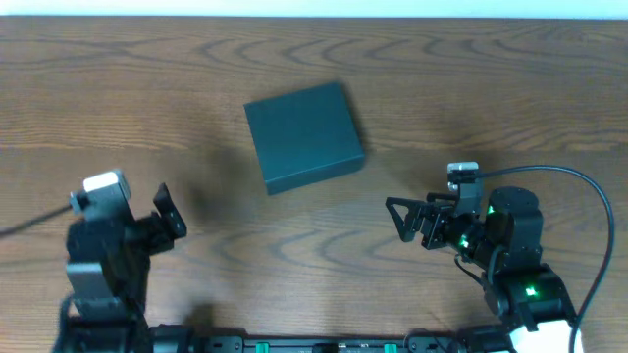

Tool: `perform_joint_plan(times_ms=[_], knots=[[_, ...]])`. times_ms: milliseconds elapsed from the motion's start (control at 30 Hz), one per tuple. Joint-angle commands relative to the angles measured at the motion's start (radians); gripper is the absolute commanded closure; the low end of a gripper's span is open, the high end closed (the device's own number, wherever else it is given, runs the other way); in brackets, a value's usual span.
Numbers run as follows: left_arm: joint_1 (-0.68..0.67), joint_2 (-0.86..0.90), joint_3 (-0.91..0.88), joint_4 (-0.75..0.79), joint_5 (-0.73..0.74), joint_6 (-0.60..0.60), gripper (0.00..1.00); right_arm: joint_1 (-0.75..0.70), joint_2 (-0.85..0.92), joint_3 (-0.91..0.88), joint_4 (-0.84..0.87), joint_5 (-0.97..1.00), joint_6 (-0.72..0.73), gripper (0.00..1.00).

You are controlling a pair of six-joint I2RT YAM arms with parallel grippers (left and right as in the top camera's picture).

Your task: Pack container

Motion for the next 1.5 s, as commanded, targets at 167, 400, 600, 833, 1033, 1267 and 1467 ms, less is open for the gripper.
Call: perform_joint_plan(times_ms=[167,400,600,833,1033,1267,1467], knots=[[0.008,-0.260,-0.322,0.101,-0.010,-0.079,0.05,-0.007,-0.001,0.007,-0.001,-0.004,-0.008,0.01],[0.008,-0.404,-0.492,0.129,-0.010,-0.082,0.05,-0.007,-0.001,0.007,-0.001,-0.004,-0.008,0.01],[0.008,-0.467,-0.562,0.130,-0.010,-0.082,0.05,-0.007,-0.001,0.007,-0.001,-0.004,-0.008,0.01],[0.008,-0.497,-0.600,0.140,-0.010,-0.081,0.05,-0.007,-0.001,0.007,-0.001,-0.004,-0.008,0.01],[0.008,-0.497,-0.600,0.136,-0.014,-0.039,0.05,-0.007,-0.001,0.007,-0.001,-0.004,-0.008,0.01],[0.008,-0.497,-0.600,0.137,-0.014,-0.039,0.05,-0.007,-0.001,0.007,-0.001,-0.004,-0.008,0.01],[0.008,-0.497,-0.600,0.137,-0.014,-0.039,0.05,-0.007,-0.001,0.007,-0.001,-0.004,-0.008,0.01]])
